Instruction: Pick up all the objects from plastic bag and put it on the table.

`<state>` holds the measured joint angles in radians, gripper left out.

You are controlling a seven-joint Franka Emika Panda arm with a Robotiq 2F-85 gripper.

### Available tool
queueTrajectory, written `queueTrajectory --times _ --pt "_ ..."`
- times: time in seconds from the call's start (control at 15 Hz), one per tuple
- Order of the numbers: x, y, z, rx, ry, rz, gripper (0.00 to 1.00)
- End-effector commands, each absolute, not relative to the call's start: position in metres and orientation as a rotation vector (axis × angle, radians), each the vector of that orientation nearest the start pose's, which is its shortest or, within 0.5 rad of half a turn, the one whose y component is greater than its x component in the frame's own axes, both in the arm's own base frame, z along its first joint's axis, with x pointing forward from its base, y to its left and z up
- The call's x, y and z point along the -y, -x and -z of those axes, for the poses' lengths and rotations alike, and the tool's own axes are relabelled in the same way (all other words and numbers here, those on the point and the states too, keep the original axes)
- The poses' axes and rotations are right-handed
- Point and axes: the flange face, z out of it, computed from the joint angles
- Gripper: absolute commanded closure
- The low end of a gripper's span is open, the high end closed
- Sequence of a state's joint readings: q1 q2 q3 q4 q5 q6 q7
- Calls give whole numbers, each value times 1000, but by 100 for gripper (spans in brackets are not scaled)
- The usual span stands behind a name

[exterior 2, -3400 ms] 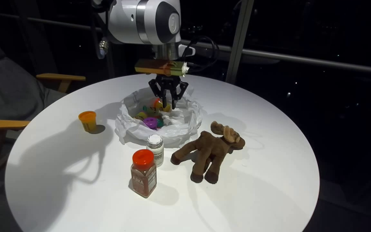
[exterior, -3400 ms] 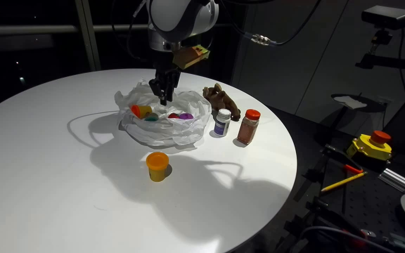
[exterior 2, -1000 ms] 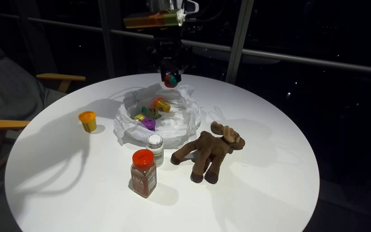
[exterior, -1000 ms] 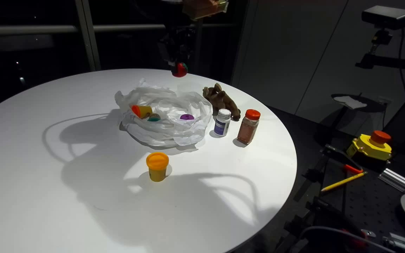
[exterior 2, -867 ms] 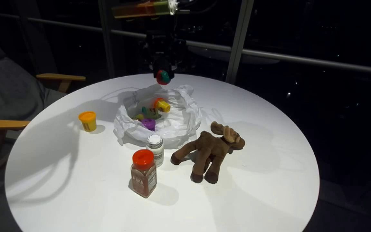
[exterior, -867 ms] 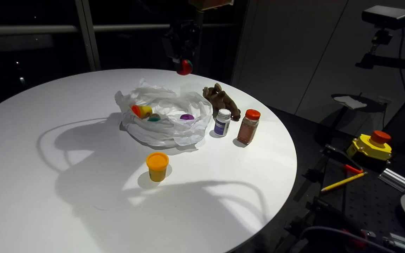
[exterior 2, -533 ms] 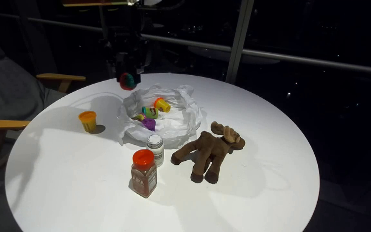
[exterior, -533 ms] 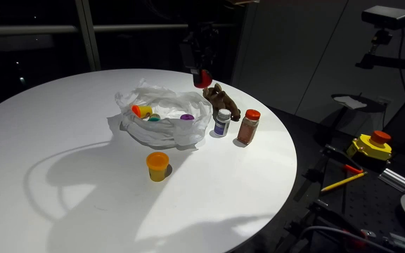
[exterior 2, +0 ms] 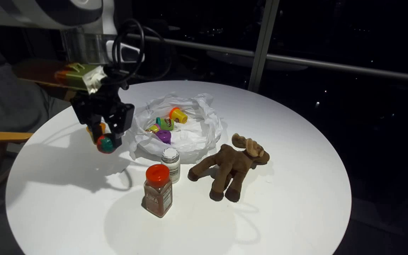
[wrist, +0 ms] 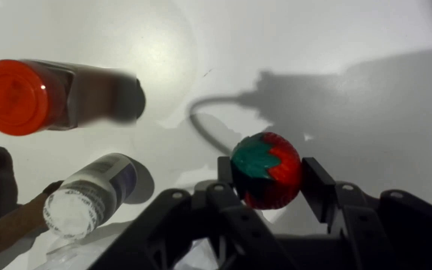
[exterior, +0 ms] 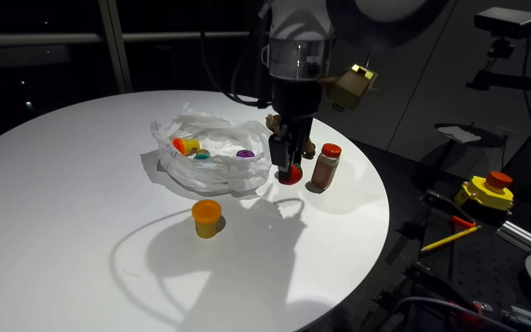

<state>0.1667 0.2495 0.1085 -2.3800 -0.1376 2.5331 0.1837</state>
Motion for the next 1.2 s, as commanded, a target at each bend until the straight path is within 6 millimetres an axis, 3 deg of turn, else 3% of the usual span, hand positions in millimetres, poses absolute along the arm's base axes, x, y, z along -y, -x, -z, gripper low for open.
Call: queueTrajectory --times 0.0,0.33,0.4,0.47,0.53,0.67,0.73,1.13 --pt "-144 -461 -176 330 3177 -115 76" --pt "-148 -451 -138 359 3168 -202 76" --pt "-148 -450 -134 363 3164 -215 41" --pt "-148 -449 -133 361 3164 -213 25" --pt "-147 -451 -134 356 3162 -210 18" --pt "-147 -454 -143 344 3163 -180 2" --pt "-146 -459 -153 336 3164 -149 0" --pt "-144 -511 -225 303 3184 56 0"
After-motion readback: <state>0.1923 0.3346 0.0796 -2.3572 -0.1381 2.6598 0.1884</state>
